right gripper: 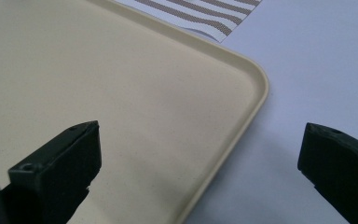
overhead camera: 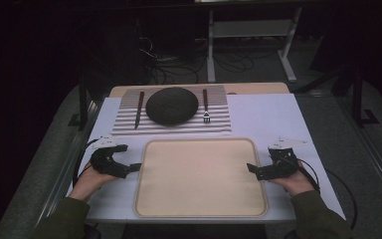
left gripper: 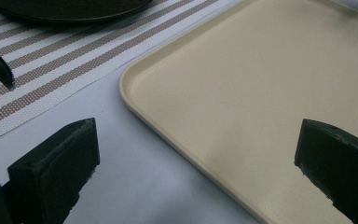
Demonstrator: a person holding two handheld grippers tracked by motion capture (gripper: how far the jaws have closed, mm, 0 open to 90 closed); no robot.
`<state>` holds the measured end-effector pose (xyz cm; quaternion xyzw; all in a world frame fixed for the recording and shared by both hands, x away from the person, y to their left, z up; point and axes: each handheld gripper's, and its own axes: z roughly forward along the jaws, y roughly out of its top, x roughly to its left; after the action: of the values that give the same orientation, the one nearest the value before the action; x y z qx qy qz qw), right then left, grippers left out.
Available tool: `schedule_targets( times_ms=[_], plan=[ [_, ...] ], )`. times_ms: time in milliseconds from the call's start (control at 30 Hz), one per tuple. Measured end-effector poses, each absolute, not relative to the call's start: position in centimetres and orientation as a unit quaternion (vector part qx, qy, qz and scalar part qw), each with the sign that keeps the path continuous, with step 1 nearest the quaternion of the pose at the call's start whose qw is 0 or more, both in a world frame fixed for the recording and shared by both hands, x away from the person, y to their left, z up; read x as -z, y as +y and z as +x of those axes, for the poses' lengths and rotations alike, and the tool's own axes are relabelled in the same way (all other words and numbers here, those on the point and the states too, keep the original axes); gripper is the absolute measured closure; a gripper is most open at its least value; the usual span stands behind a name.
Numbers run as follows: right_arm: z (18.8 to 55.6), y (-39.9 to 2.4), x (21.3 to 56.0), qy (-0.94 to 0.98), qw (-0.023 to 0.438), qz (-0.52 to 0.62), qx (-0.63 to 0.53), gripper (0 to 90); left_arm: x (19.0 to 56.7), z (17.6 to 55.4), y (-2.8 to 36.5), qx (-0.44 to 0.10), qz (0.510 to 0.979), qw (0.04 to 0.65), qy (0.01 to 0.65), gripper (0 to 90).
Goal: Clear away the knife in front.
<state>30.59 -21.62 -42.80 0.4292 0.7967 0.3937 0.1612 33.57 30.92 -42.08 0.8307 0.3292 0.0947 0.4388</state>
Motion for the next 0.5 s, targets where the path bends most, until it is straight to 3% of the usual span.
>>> schedule_targets(
  times_ms=[500],
  plan=[
    [30.71, -21.49, 42.81, 0.797, 0.160, 0.427, -0.396, 0.0, 41.85, 33.75, 31.07, -0.103, 0.827, 0.437, 0.338, 0.0]
  ],
)
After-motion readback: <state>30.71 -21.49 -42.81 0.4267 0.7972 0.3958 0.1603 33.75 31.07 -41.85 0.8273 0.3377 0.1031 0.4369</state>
